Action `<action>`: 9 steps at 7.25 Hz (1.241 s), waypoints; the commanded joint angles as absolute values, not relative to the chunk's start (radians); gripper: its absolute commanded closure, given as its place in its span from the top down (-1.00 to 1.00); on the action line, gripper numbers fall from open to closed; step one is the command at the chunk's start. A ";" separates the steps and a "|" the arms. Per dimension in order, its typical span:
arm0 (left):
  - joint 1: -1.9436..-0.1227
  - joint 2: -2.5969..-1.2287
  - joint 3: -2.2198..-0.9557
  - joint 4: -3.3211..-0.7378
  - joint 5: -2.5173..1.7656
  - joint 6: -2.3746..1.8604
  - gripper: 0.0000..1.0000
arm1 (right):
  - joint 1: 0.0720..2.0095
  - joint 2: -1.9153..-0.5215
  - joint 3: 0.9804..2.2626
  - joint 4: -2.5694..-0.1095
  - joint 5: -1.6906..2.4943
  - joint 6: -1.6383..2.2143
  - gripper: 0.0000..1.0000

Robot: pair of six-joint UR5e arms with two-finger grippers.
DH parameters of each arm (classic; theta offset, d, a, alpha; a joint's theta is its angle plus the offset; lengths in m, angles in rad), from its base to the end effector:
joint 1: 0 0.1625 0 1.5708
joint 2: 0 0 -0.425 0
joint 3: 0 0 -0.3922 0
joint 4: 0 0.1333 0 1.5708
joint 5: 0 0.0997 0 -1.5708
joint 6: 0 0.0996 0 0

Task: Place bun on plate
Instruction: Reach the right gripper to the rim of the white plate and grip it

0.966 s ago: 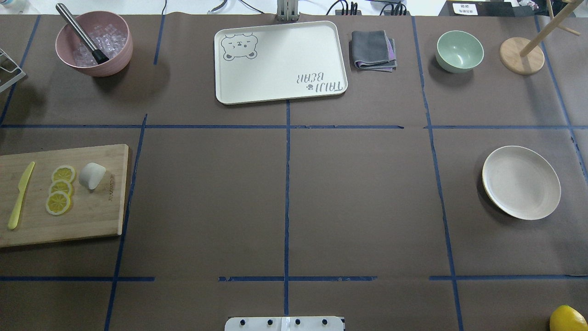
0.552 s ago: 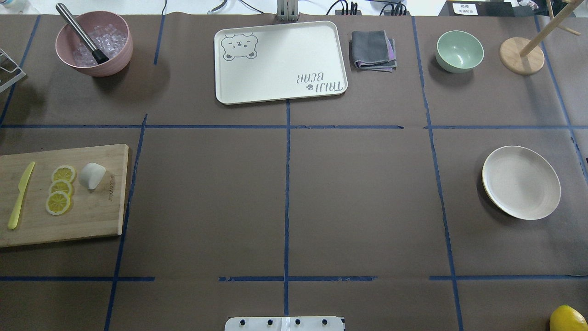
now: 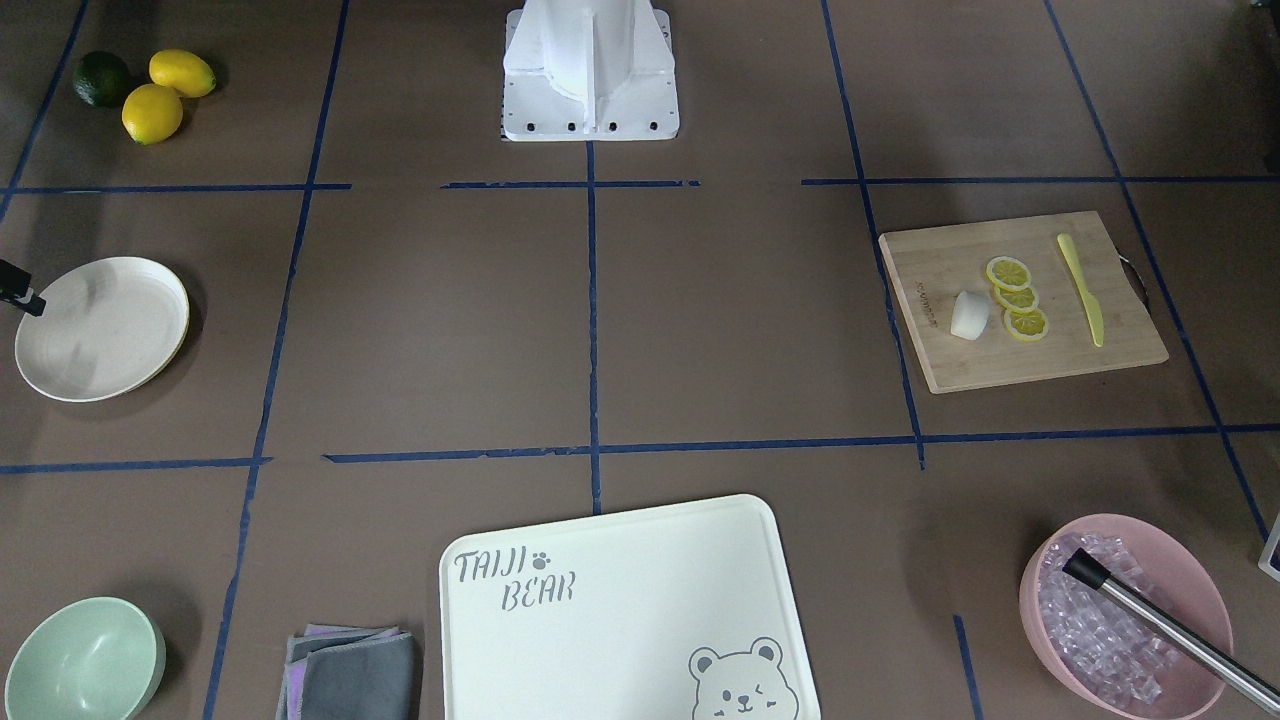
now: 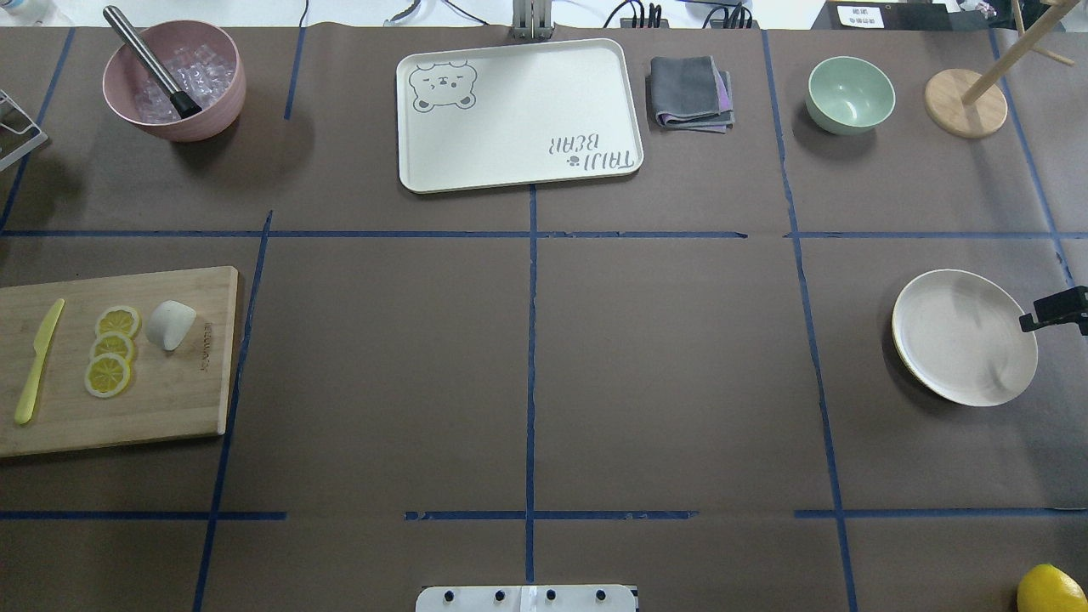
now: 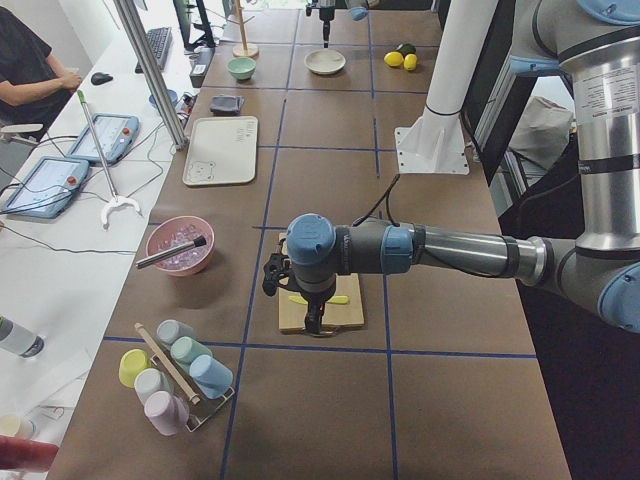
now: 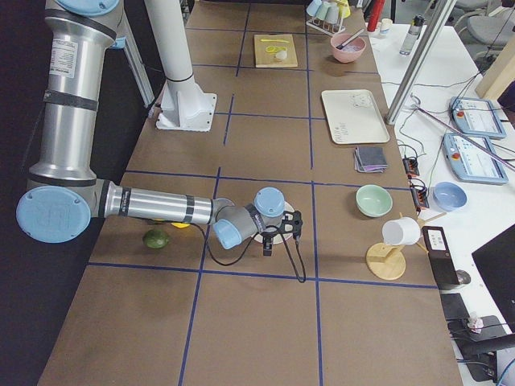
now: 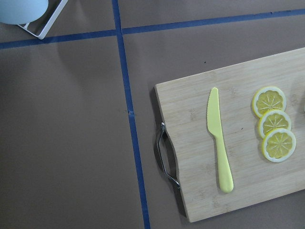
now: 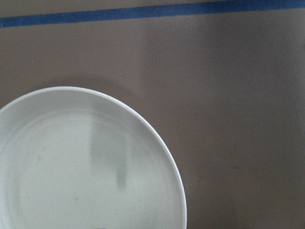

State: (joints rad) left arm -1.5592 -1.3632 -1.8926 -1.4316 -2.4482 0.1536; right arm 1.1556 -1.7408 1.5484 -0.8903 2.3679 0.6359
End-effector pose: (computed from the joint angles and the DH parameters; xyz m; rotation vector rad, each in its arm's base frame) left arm -0.0521 -0.4008 0.5998 0.0390 0.8776 0.1435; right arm -0.1182 -0.4219 0.6711 0.0077 -0.9056 0.0109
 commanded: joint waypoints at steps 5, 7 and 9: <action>-1.559 -1.367 -1.901 -1.431 -2.450 0.149 1.00 | 1.115 -1.687 1.477 -0.881 2.361 0.640 -0.60; -1.559 -1.368 -1.901 -1.430 -2.448 0.149 1.00 | 1.115 -1.667 1.471 -0.881 2.362 0.637 -1.00; -1.559 -1.368 -1.899 -1.427 -2.450 0.149 1.00 | 1.118 -1.669 1.549 -0.882 2.399 0.655 -1.00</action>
State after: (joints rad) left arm -1.5586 -1.3682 -1.8998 -1.4283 -2.4493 0.1488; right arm 1.1177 -1.6694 1.5021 -0.8805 2.3784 0.6424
